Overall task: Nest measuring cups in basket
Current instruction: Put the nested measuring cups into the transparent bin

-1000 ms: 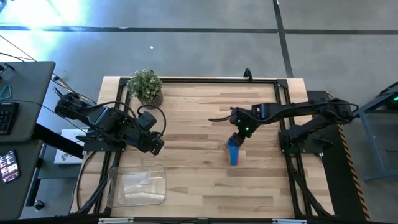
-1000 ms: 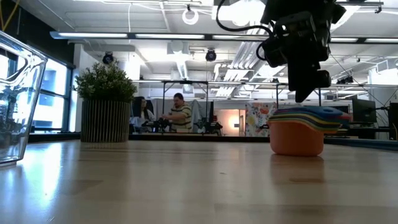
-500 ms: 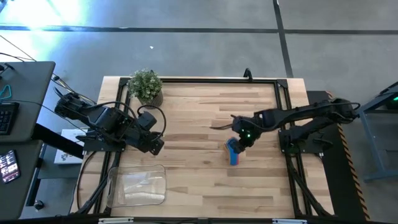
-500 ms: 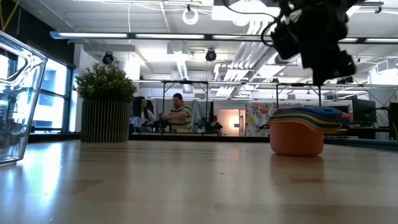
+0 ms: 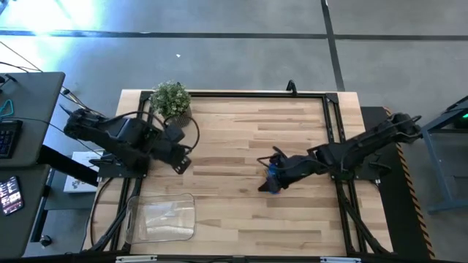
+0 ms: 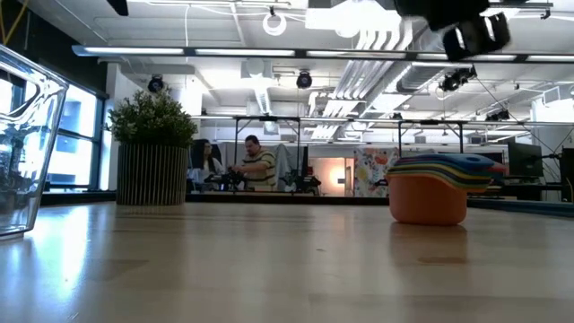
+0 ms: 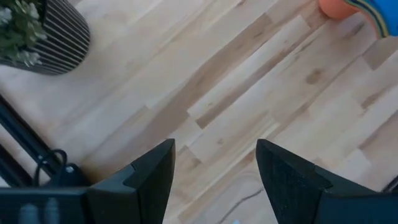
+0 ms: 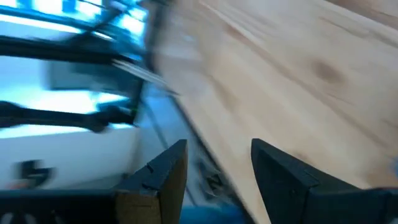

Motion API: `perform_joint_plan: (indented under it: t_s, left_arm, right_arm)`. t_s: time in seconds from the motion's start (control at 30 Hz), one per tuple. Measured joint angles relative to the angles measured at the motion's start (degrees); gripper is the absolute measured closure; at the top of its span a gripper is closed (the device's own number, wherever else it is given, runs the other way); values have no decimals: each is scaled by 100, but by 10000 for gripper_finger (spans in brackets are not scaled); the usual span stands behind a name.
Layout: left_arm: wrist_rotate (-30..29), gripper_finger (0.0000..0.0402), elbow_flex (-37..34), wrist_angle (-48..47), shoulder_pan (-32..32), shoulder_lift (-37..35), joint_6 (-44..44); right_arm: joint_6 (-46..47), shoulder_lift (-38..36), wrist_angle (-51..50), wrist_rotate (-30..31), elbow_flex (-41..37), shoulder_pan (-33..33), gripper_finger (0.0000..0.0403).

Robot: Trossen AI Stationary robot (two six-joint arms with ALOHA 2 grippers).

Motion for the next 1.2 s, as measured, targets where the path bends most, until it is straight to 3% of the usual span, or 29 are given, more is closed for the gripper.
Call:
perform_joint_plan:
  t_s: [0.27,0.37,0.83,1.2]
  left_arm:
    - [144,186,0,4,772,0,963]
    - [250,186,0,11,1118,0,1290]
    - [420,186,0,392,2643,2,1631]
    - [273,186,0,947,3413,7,1756]
  right_arm:
    - [-904,0,1965,1101,0,277,233]
    - [-1141,0,2262,1179,0,265,233]
    - [-1552,-14,2845,667,0,-481,233]
    - [-2950,-629,2745,-272,39,-968,233]
